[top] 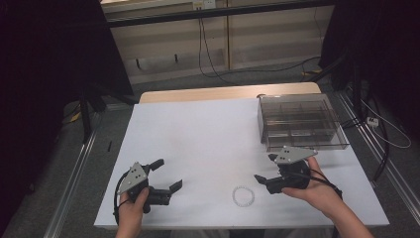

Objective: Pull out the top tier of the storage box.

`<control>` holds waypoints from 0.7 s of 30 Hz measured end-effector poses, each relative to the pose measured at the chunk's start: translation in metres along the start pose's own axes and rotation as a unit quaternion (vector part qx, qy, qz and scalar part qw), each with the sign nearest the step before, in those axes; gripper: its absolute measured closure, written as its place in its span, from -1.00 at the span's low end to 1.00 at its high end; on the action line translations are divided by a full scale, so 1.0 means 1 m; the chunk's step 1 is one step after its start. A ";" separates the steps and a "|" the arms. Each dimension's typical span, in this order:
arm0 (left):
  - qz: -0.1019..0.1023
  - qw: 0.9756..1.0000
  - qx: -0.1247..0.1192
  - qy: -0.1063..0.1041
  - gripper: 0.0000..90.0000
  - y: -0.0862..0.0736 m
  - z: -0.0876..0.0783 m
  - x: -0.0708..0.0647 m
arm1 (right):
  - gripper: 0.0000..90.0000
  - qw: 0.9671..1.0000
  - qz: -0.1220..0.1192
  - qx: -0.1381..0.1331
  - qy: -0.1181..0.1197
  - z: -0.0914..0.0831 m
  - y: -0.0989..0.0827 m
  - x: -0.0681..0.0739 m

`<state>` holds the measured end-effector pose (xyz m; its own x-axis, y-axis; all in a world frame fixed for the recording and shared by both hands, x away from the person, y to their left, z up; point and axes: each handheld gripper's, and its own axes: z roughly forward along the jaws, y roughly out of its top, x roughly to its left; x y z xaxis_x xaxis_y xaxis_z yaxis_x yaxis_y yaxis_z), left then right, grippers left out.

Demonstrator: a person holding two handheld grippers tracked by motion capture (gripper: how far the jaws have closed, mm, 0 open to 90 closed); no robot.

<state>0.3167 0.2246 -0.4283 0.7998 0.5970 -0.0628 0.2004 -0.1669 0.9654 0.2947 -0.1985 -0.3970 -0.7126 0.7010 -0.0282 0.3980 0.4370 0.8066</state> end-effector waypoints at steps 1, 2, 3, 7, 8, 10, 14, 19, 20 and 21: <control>-0.001 1.000 0.000 -0.001 -0.96 0.000 0.000 0.000 | -0.54 1.000 -0.003 0.000 0.003 0.000 0.000 0.002; -0.001 1.000 0.000 0.000 -0.96 0.000 0.000 0.000 | -0.53 1.000 -0.003 0.001 0.005 0.001 0.000 0.004; -0.001 1.000 0.000 -0.001 -0.96 0.000 0.001 0.000 | -0.53 1.000 -0.005 0.002 0.006 0.002 0.000 0.005; 0.000 1.000 0.001 -0.002 -0.96 0.000 0.001 -0.001 | -0.41 1.000 -0.005 0.010 0.017 0.006 -0.001 0.007; -0.002 1.000 0.000 -0.002 -0.96 0.000 0.001 -0.001 | -0.41 1.000 -0.004 0.012 0.021 0.008 -0.002 0.008; -0.001 1.000 0.000 -0.001 -0.96 0.000 0.000 0.000 | -0.36 0.999 -0.002 0.024 0.028 0.011 -0.004 0.008; -0.001 1.000 0.001 -0.001 -0.96 0.000 0.000 0.000 | -0.20 0.999 0.000 0.037 0.031 0.015 -0.008 0.009; -0.001 1.000 -0.001 -0.001 -0.96 0.000 0.000 0.000 | 0.01 0.998 -0.001 0.045 0.033 0.022 -0.012 0.010; -0.002 1.000 -0.001 -0.001 -0.96 0.000 0.000 0.000 | 0.03 0.998 0.001 0.047 0.035 0.023 -0.013 0.010; -0.001 1.000 0.000 -0.001 -0.96 0.000 0.000 0.000 | 0.05 0.998 0.001 0.047 0.032 0.025 -0.013 0.011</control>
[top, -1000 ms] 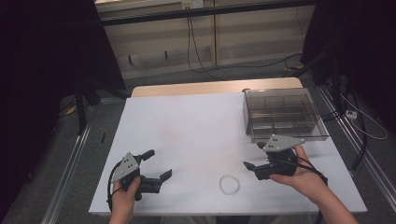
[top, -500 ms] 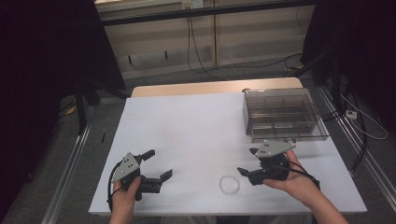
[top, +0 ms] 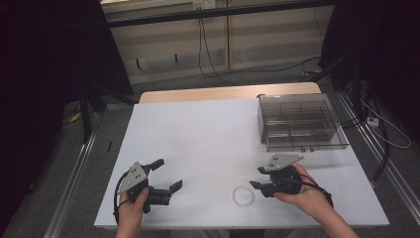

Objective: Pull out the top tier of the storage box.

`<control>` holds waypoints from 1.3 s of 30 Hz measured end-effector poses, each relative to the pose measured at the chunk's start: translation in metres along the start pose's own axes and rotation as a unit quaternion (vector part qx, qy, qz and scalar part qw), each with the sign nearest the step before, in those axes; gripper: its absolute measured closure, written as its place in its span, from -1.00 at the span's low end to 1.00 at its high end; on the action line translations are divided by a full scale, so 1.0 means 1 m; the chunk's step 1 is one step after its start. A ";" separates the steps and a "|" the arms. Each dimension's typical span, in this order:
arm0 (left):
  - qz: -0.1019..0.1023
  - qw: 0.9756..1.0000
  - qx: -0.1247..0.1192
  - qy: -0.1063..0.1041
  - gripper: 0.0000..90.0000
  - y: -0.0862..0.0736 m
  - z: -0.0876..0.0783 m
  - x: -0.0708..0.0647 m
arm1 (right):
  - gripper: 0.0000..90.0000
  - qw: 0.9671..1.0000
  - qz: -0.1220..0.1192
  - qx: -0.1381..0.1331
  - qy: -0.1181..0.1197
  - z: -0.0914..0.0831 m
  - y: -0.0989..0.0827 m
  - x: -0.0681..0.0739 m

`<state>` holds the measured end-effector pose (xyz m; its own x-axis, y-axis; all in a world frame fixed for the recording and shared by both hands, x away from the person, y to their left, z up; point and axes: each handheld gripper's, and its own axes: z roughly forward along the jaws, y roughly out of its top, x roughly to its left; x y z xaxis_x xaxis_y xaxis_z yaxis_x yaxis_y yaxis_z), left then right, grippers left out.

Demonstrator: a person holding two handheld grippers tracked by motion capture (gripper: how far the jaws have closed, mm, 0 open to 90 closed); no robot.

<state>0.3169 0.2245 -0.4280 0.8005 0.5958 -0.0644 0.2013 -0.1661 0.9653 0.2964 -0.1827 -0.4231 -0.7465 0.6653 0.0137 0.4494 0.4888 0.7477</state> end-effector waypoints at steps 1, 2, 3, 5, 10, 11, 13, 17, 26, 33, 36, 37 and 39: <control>0.000 1.000 0.000 0.000 -0.96 0.000 0.000 0.000 | 0.09 1.000 0.002 0.002 0.003 0.002 -0.001 0.000; 0.000 1.000 0.000 0.000 -0.96 0.000 0.000 0.000 | 0.10 1.000 0.002 0.002 0.006 0.004 -0.002 0.000; 0.000 1.000 0.001 -0.001 -0.96 0.000 0.000 0.000 | 0.11 1.000 0.002 0.005 0.004 0.006 -0.003 0.001; 0.000 1.000 0.001 -0.001 -0.96 0.000 0.000 0.000 | 0.12 1.000 0.008 0.009 0.012 0.010 -0.004 0.002; -0.002 1.000 -0.002 0.002 -0.96 0.000 0.000 0.000 | 0.32 0.999 0.016 0.022 0.017 0.016 -0.006 0.002; -0.002 1.000 -0.002 0.002 -0.96 0.000 0.000 0.000 | 0.39 0.999 0.020 0.025 0.027 0.016 -0.006 0.001; 0.000 1.000 0.000 0.003 -0.96 0.000 0.000 0.000 | 0.52 0.998 0.038 0.027 0.040 0.016 -0.005 -0.001; 0.001 1.000 0.001 0.000 -0.96 0.000 0.001 0.000 | 0.63 0.998 0.031 0.028 0.051 0.017 -0.006 0.000; -0.002 1.000 0.000 0.001 -0.96 -0.001 0.002 0.000 | 0.78 0.997 0.003 0.050 0.056 0.028 -0.007 0.006; 0.000 1.000 0.001 0.000 -0.96 0.000 0.003 0.001 | 0.86 0.996 0.010 0.064 0.060 0.032 -0.006 0.006; 0.001 1.000 0.002 0.000 -0.96 0.000 0.003 0.001 | 0.91 0.995 0.024 0.066 0.067 0.033 -0.006 0.003; 0.002 1.000 0.002 -0.001 -0.96 0.000 0.003 0.001 | 0.91 0.995 0.028 0.067 0.069 0.033 -0.006 0.002; 0.003 1.000 0.003 0.000 -0.96 0.000 0.003 0.001 | 0.91 0.994 0.034 0.069 0.073 0.033 -0.006 0.001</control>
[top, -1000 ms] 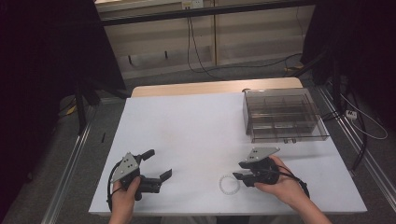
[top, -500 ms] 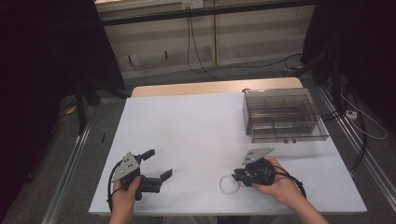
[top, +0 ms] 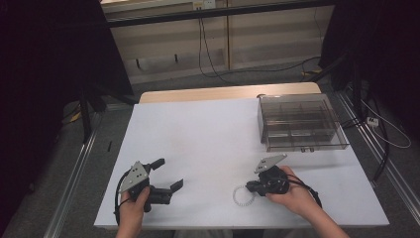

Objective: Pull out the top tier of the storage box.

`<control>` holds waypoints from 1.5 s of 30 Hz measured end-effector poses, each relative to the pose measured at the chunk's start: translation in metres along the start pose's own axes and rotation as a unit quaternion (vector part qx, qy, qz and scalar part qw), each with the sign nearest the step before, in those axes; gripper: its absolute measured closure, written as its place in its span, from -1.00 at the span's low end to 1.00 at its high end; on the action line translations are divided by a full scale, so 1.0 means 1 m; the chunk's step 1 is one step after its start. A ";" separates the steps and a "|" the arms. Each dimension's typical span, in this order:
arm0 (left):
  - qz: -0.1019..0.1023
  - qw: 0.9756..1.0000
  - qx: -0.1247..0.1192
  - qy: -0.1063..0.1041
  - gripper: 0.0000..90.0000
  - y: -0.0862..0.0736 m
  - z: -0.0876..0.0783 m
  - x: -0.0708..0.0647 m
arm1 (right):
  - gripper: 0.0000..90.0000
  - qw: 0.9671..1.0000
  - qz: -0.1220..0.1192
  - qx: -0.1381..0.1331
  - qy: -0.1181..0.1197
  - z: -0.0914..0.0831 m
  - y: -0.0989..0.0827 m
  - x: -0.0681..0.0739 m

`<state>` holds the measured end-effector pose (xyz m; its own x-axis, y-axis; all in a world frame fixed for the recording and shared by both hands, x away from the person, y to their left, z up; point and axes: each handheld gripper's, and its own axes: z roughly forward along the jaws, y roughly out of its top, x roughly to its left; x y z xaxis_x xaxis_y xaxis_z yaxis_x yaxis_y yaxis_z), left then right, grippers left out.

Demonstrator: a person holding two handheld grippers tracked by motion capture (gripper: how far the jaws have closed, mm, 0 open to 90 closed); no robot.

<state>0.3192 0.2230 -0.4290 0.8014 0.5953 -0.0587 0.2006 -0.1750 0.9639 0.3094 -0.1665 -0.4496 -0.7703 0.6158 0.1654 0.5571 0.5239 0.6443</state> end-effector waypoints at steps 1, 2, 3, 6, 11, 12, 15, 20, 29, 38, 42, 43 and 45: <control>0.000 1.000 0.000 0.000 -0.96 0.000 0.000 0.000 | 0.92 1.000 0.004 -0.003 0.001 0.000 0.000 -0.001; 0.000 1.000 0.000 0.000 -0.96 0.000 0.000 0.000 | 0.92 1.000 -0.001 -0.001 0.002 0.000 0.000 -0.001; -0.001 1.000 -0.001 0.000 -0.96 0.000 0.000 0.000 | 0.92 1.000 -0.002 0.000 0.002 0.000 0.000 -0.001; -0.002 1.000 -0.002 0.000 -0.96 0.000 0.001 0.001 | 0.92 1.000 0.001 0.002 -0.002 0.000 0.001 0.001; -0.007 1.000 -0.005 -0.001 -0.96 0.001 0.002 0.002 | 0.92 1.000 0.001 0.009 -0.006 -0.001 0.004 0.001; -0.004 1.000 -0.006 -0.001 -0.96 0.002 0.001 0.002 | 0.92 1.000 0.003 0.010 -0.005 -0.001 0.005 0.001; -0.004 1.000 -0.009 0.001 -0.96 0.002 0.000 0.003 | 0.92 1.000 0.004 0.012 -0.006 -0.004 0.007 -0.001; -0.004 1.000 -0.007 0.003 -0.96 0.002 0.000 0.003 | 0.92 1.000 0.005 0.002 -0.005 -0.020 0.015 -0.003; -0.003 1.000 -0.005 -0.001 -0.96 0.001 0.001 0.001 | 0.92 1.000 0.010 -0.002 0.006 -0.048 0.030 -0.007; -0.005 1.000 -0.007 0.000 -0.96 0.002 0.001 0.001 | 0.92 1.000 0.011 0.023 0.018 -0.056 0.040 -0.005; -0.002 1.000 -0.006 0.001 -0.96 0.002 0.000 0.002 | 0.92 0.999 0.008 0.028 0.022 -0.058 0.044 -0.005; -0.001 1.000 -0.008 0.001 -0.96 0.002 0.000 0.002 | 0.92 0.999 0.008 0.029 0.023 -0.058 0.044 -0.004; -0.001 1.000 -0.006 0.000 -0.96 0.002 0.000 0.002 | 0.92 0.999 0.006 0.030 0.024 -0.059 0.046 -0.004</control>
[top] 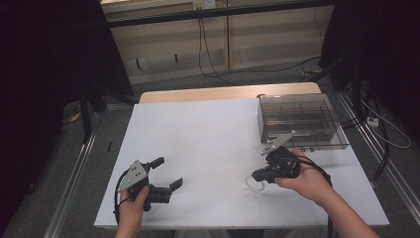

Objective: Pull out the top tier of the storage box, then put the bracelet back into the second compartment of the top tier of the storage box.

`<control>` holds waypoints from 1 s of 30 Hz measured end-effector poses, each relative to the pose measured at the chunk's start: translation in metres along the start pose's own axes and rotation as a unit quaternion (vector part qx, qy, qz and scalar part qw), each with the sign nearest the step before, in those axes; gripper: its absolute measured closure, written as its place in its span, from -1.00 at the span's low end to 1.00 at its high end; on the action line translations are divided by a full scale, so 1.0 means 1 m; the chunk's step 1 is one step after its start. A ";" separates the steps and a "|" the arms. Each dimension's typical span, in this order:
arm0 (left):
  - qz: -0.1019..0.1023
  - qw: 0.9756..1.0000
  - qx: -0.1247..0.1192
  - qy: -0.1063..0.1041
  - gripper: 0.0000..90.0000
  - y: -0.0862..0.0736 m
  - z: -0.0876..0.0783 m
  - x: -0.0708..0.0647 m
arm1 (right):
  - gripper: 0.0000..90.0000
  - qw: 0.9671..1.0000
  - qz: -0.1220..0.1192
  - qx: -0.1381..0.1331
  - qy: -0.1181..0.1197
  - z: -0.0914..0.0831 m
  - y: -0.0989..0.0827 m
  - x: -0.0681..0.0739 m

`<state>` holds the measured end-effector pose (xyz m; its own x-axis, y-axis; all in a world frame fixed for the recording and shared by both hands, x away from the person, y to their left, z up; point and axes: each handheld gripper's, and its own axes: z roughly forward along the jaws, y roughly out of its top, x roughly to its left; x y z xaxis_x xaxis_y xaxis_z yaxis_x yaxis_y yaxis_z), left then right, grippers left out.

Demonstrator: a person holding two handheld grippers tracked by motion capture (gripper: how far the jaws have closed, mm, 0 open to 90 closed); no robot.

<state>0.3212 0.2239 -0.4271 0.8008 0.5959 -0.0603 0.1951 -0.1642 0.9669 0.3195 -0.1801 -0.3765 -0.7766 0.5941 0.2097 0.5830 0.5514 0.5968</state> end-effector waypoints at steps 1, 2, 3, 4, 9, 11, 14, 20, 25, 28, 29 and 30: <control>0.000 1.000 0.000 0.000 -0.96 0.000 0.000 0.000 | 0.92 1.000 -0.002 0.001 0.001 -0.001 0.000 0.000; 0.000 1.000 0.000 0.000 -0.96 0.000 0.000 0.000 | 0.92 1.000 -0.001 0.001 0.001 -0.001 0.001 0.001; 0.001 1.000 0.000 0.000 -0.96 0.000 0.000 0.000 | 0.92 1.000 -0.002 0.000 0.002 -0.002 0.001 0.001; 0.001 1.000 0.000 0.000 -0.96 0.000 0.000 0.000 | 0.92 1.000 -0.003 0.000 0.002 -0.002 0.001 0.001; 0.000 1.000 -0.002 0.001 -0.96 0.000 -0.001 0.000 | 0.92 1.000 -0.006 -0.001 0.002 -0.008 0.003 0.000; 0.001 1.000 0.000 0.001 -0.96 0.000 0.000 0.000 | 0.92 1.000 -0.006 -0.002 0.002 -0.010 0.003 0.000; 0.003 1.000 0.002 0.000 -0.96 0.000 -0.001 0.000 | 0.92 1.000 -0.008 -0.004 0.002 -0.014 0.006 -0.001; 0.000 1.000 -0.002 0.003 -0.96 0.001 -0.004 0.000 | 0.92 1.000 -0.007 -0.007 0.001 -0.021 0.011 -0.002; 0.000 1.000 -0.002 0.004 -0.96 0.000 -0.004 0.001 | 0.92 1.000 -0.010 -0.008 0.001 -0.026 0.016 -0.003; -0.001 1.000 -0.002 0.004 -0.96 0.000 -0.004 0.001 | 0.92 1.000 -0.011 -0.009 0.000 -0.030 0.018 -0.004; -0.001 1.000 -0.001 0.004 -0.96 0.000 -0.004 0.001 | 0.92 1.000 -0.012 -0.008 0.001 -0.031 0.018 -0.004; -0.001 1.000 -0.002 0.004 -0.96 0.000 -0.004 0.001 | 0.92 1.000 -0.011 -0.009 -0.001 -0.033 0.019 -0.005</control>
<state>0.3199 0.2277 -0.4263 0.7957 0.6026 -0.0606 0.1950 -0.1602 0.9676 0.3263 -0.1917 -0.3405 -0.7884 0.5835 0.1948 0.5617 0.5538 0.6147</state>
